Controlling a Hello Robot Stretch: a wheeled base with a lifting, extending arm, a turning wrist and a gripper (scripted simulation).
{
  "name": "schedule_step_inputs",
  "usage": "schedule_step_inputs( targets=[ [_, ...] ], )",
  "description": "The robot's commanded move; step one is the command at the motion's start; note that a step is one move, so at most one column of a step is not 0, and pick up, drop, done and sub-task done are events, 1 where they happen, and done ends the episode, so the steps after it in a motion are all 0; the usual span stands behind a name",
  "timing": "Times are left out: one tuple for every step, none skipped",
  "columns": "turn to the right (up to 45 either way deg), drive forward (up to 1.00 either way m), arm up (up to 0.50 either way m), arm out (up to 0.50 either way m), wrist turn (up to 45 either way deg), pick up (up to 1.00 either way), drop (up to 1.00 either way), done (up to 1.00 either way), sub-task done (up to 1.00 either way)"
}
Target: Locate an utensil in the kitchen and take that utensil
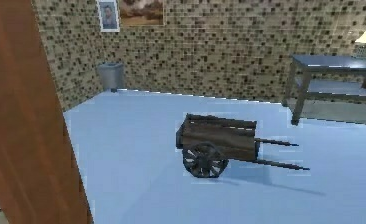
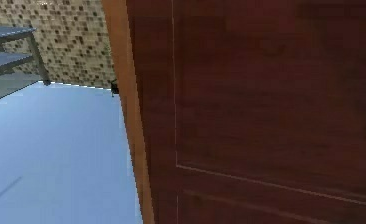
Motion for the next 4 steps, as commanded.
schedule_step_inputs(
  targets=[
    [0.0, 0.65, 0.00, 0.00, 0.0, 0.00, 0.00, 0.00, 0.00],
    [-45.0, 0.00, 0.00, 0.00, 0.0, 0.00, 0.00, 0.00, 0.00],
    [-36.0, 0.00, 0.00, 0.00, 0.0, 0.00, 0.00, 0.00, 0.00],
    [0.0, 1.00, 0.00, 0.00, 0.0, 0.00, 0.00, 0.00, 0.00]
  ],
)
